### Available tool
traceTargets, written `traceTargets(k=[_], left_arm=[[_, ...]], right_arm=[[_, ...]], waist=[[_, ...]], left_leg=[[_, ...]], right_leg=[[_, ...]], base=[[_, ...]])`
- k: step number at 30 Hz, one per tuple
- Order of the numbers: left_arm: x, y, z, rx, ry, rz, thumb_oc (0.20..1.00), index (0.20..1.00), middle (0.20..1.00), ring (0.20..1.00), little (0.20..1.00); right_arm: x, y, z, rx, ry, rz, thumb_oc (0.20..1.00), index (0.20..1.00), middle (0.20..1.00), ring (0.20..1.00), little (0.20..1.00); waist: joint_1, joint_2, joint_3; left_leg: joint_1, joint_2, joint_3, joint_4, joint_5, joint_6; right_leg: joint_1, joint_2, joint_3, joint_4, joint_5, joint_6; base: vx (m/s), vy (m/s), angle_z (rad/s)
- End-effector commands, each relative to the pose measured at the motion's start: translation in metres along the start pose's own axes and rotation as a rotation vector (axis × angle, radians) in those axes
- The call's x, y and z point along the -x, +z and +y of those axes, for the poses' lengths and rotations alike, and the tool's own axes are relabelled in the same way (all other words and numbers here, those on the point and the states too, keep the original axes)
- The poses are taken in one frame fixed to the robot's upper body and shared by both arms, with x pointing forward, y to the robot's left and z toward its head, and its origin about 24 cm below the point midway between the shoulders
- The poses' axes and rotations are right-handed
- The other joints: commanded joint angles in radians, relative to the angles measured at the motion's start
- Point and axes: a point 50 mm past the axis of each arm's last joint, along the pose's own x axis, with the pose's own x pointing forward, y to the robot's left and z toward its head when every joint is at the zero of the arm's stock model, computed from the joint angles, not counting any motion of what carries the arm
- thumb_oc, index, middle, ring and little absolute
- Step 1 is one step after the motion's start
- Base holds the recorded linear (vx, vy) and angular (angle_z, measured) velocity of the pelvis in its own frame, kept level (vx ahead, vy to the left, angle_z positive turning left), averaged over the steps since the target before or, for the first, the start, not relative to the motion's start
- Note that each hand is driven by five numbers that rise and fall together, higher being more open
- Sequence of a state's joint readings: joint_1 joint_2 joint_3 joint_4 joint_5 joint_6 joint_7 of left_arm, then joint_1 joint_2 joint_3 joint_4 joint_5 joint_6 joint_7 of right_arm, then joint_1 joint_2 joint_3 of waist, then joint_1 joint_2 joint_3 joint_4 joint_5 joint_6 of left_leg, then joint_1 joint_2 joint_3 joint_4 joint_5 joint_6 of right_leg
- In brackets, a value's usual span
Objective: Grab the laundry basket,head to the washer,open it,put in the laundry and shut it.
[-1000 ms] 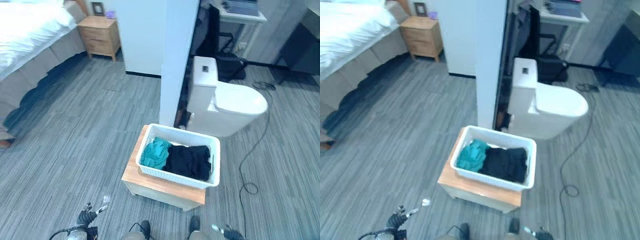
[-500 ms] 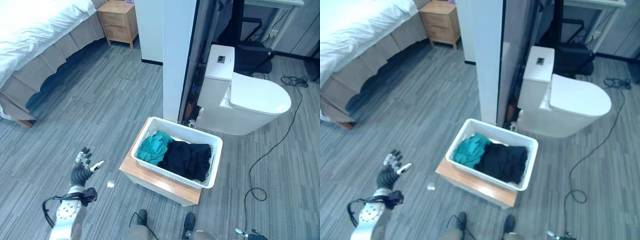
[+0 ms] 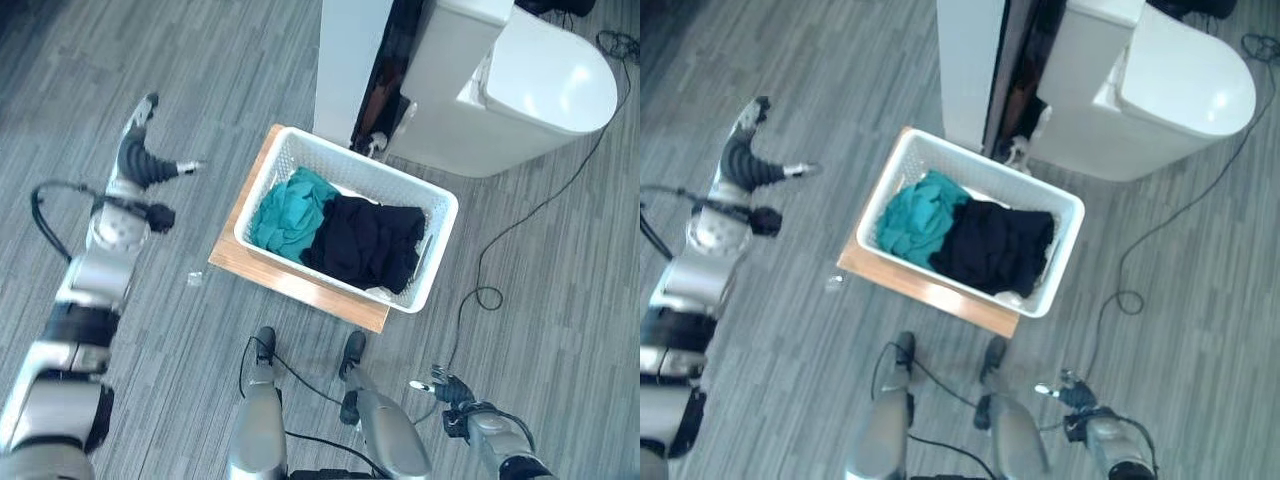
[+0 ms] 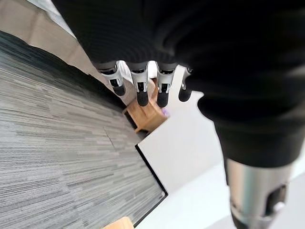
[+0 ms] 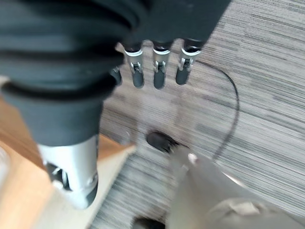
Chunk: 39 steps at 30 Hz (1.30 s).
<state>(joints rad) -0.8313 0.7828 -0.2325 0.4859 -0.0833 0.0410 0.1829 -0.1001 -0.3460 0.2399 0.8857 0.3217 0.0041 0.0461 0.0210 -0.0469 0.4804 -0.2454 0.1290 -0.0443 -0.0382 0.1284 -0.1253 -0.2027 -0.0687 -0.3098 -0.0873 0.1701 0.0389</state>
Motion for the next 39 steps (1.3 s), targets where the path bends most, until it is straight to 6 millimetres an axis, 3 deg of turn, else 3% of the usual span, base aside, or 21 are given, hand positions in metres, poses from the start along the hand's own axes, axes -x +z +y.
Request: traceTargets(k=[1,4,9,12,16,21,29,39], left_arm=[[-0.011,-0.001,0.026,0.009,0.087,0.045,1.0,1.0,1.0,1.0,1.0],[-0.03,0.01,0.034,0.014,0.083,0.079,1.0,1.0,1.0,1.0,1.0],[-0.039,0.009,0.031,0.005,0.034,0.128,1.0,1.0,1.0,1.0,1.0],[-0.054,0.01,0.032,-0.091,0.0,0.224,1.0,1.0,1.0,1.0,1.0],[-0.063,0.028,0.037,-0.153,0.017,0.214,1.0,1.0,1.0,1.0,1.0],[-0.066,0.036,0.042,-0.158,0.034,0.214,1.0,1.0,1.0,1.0,1.0],[-0.071,0.055,0.023,-0.188,-0.005,0.141,1.0,1.0,1.0,1.0,1.0],[-0.068,0.05,0.0,-0.214,-0.049,0.145,1.0,1.0,1.0,1.0,1.0]], right_arm=[[0.005,-0.006,-0.005,0.004,0.0,0.011,1.0,1.0,1.0,1.0,1.0],[0.004,-0.007,-0.001,0.014,0.013,0.019,1.0,1.0,1.0,1.0,1.0],[0.004,-0.009,0.001,0.015,0.023,0.033,1.0,1.0,1.0,1.0,1.0],[0.002,-0.01,0.0,0.029,0.029,0.037,1.0,1.0,1.0,1.0,1.0],[0.0,-0.005,-0.004,0.025,0.024,0.022,1.0,1.0,1.0,1.0,1.0],[-0.001,0.0,-0.006,0.034,0.019,0.003,1.0,1.0,1.0,1.0,1.0],[0.0,-0.005,-0.006,0.034,0.015,0.017,1.0,1.0,1.0,1.0,1.0],[0.0,-0.003,-0.004,0.067,0.017,0.003,1.0,1.0,1.0,1.0,1.0]], waist=[[-0.004,-0.024,-0.039],[-0.013,-0.02,-0.024],[-0.017,-0.021,-0.015],[-0.034,-0.022,-0.005],[-0.042,-0.027,0.0],[-0.046,-0.033,0.005],[-0.053,-0.027,0.015],[-0.058,-0.028,0.038]], left_leg=[[-0.027,0.025,0.025,0.035,-0.054,0.031],[-0.034,0.028,0.033,0.028,-0.049,0.028],[-0.037,0.028,0.039,0.028,-0.044,0.027],[-0.039,0.029,0.037,0.034,-0.039,0.026],[-0.037,0.031,0.036,0.035,-0.038,0.024],[-0.04,0.034,0.038,0.037,-0.035,0.023],[-0.054,0.034,0.043,0.047,-0.037,0.022],[-0.076,0.032,0.042,0.053,-0.035,0.023]], right_leg=[[-0.03,-0.119,0.03,0.085,-0.084,0.084],[-0.043,-0.118,0.03,0.082,-0.08,0.087],[-0.048,-0.12,0.029,0.081,-0.075,0.089],[-0.048,-0.119,0.03,0.081,-0.072,0.09],[-0.048,-0.115,0.032,0.079,-0.07,0.092],[-0.05,-0.111,0.033,0.074,-0.065,0.094],[-0.06,-0.114,0.035,0.078,-0.064,0.093],[-0.08,-0.119,0.034,0.085,-0.063,0.094]], base=[[-0.05,-0.001,0.06],[-0.04,-0.006,-0.01],[0.0,0.0,0.0],[0.0,0.0,0.0],[0.0,-0.005,-0.01],[0.0,0.0,0.0],[0.0,0.0,0.0],[0.0,0.0,0.0]])
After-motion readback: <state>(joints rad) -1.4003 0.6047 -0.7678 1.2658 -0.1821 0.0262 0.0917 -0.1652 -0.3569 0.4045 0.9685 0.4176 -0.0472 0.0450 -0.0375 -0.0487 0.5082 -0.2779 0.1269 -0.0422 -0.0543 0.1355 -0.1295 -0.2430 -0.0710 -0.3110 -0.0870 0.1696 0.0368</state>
